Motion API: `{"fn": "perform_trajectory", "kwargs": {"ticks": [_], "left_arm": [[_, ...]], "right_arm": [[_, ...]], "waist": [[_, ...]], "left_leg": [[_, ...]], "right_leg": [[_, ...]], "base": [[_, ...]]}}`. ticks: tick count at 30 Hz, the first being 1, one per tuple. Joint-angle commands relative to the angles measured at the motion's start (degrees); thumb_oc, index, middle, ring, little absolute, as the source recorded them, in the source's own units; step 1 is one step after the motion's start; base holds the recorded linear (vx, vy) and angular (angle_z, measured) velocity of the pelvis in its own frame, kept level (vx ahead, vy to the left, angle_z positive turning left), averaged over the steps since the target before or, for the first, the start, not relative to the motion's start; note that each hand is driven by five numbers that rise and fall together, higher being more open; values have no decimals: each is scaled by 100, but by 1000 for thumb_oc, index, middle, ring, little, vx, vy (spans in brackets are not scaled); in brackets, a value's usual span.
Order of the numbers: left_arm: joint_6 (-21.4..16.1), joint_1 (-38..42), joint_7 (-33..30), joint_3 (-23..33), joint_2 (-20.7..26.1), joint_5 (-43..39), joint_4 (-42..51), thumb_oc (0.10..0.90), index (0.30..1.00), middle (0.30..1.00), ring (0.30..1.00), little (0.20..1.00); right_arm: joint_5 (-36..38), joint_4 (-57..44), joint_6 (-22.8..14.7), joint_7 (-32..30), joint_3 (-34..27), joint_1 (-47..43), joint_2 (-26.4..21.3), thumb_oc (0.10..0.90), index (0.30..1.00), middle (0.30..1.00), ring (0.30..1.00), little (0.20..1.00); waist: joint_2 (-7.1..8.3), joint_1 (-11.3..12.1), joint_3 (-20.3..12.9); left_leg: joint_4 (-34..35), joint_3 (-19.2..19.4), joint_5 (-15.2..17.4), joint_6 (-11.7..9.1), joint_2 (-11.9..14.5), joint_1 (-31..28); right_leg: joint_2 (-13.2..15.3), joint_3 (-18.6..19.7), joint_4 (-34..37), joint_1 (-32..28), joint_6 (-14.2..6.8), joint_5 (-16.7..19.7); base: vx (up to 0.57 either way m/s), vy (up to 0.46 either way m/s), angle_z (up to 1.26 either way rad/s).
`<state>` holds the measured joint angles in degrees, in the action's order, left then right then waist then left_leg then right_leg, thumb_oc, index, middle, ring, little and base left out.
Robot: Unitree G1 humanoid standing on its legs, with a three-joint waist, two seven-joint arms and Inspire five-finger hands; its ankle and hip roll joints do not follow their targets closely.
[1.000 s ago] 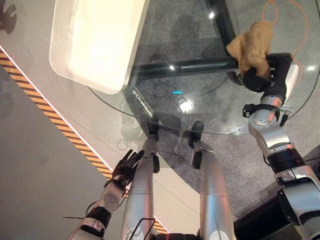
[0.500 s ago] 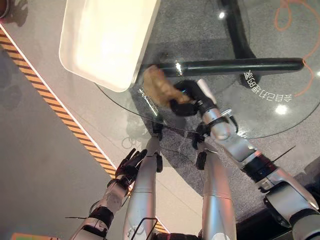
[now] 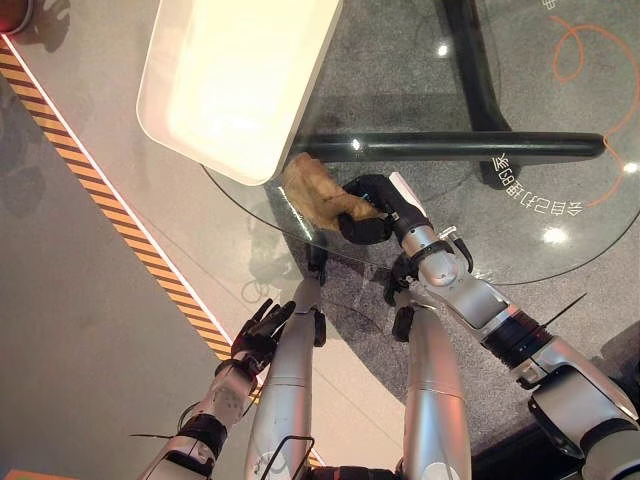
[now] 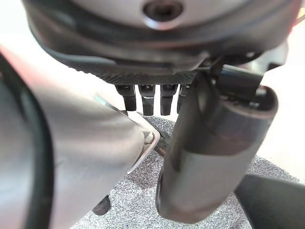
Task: Wipe the table with a cloth and put it in the basket.
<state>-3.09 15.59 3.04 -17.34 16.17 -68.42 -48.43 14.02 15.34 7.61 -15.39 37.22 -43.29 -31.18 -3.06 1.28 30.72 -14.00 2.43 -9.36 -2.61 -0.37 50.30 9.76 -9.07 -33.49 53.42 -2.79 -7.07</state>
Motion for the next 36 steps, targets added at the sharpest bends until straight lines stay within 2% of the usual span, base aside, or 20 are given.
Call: {"fn": "perform_trajectory", "kwargs": {"ticks": [1, 2, 3, 4, 5, 6, 7, 19, 30, 36], "left_arm": [[45, -438, 102, -256, -243, 18, -4, 800, 900, 900, 900, 900], [41, -437, 96, -250, -243, 6, -3, 800, 900, 900, 900, 900], [39, -329, 101, -207, -237, 2, 1, 800, 900, 900, 900, 900], [32, -441, 94, -236, -249, -2, 5, 800, 900, 900, 900, 900], [29, -442, 84, -237, -246, -27, 9, 800, 900, 900, 900, 900], [30, -438, 90, -232, -244, -52, 0, 800, 900, 900, 900, 900], [29, -330, 115, -180, -237, -58, -7, 800, 900, 900, 900, 900], [-86, -495, 334, 21, -178, -191, 39, 800, 900, 900, 900, 900], [-214, -656, 537, 338, -118, -711, 119, 800, 900, 900, 900, 900], [-363, -958, 414, 413, -56, -242, 336, 800, 900, 900, 900, 900]], "right_arm": [[168, -783, -624, -146, -186, -60, 118, 100, 300, 300, 300, 200], [183, -786, -645, -163, -210, -46, 107, 100, 300, 300, 300, 200], [183, -788, -657, -166, -247, -149, 84, 100, 300, 300, 300, 200], [179, -785, -686, -164, -267, -23, 113, 100, 300, 300, 300, 200], [200, -811, -683, -164, -294, -25, 96, 100, 300, 300, 300, 200], [199, -817, -687, -157, -320, -19, 96, 100, 300, 300, 300, 200], [188, -825, -689, -145, -369, -115, 81, 100, 300, 300, 300, 200], [242, -983, -706, 45, -643, 254, 55, 100, 300, 300, 300, 200], [294, -958, -848, 156, -928, 610, 69, 100, 300, 300, 300, 200], [355, -1120, -889, 126, -1135, 902, 14, 100, 300, 300, 300, 200]], "waist": [[-55, 42, -92], [-49, 34, -92], [-32, 6, -92], [-42, 28, -92], [-37, 24, -92], [-36, 20, -92], [-14, -11, -92], [68, 2, -92], [160, 47, -92], [185, 99, -92]], "left_leg": [[-993, 386, 1328, 26, -281, -117], [-989, 388, 1327, 22, -273, -137], [-937, 426, 1138, 56, -296, 44], [-966, 398, 1327, 23, -269, -187], [-967, 403, 1330, 21, -265, -206], [-951, 403, 1328, 19, -261, -236], [-896, 434, 1138, 51, -288, -70], [-742, 381, 1135, 27, -252, -630], [-599, 325, 1190, 37, -254, -1314], [-597, 288, 1231, 61, -271, -1547]], "right_leg": [[-316, -110, 1320, -221, -331, 824], [-314, -110, 1321, -237, -332, 828], [-286, -141, 1408, -81, -285, 1007], [-317, -119, 1344, -294, -329, 824], [-316, -127, 1343, -315, -327, 819], [-316, -131, 1347, -343, -326, 815], [-288, -165, 1435, -203, -277, 991], [-323, -260, 1482, -785, -246, 858], [-350, -335, 1553, -1491, -220, 703], [-357, -356, 1565, -1756, -200, 667]], "base": [[38, -15, -2], [-75, -15, -3], [0, 0, 0], [-37, -18, -3], [0, 0, 0], [-96, -22, 0], [-100, -27, 1], [-27, -26, 1], [-19, -24, 2], [-8, -32, 3]]}}
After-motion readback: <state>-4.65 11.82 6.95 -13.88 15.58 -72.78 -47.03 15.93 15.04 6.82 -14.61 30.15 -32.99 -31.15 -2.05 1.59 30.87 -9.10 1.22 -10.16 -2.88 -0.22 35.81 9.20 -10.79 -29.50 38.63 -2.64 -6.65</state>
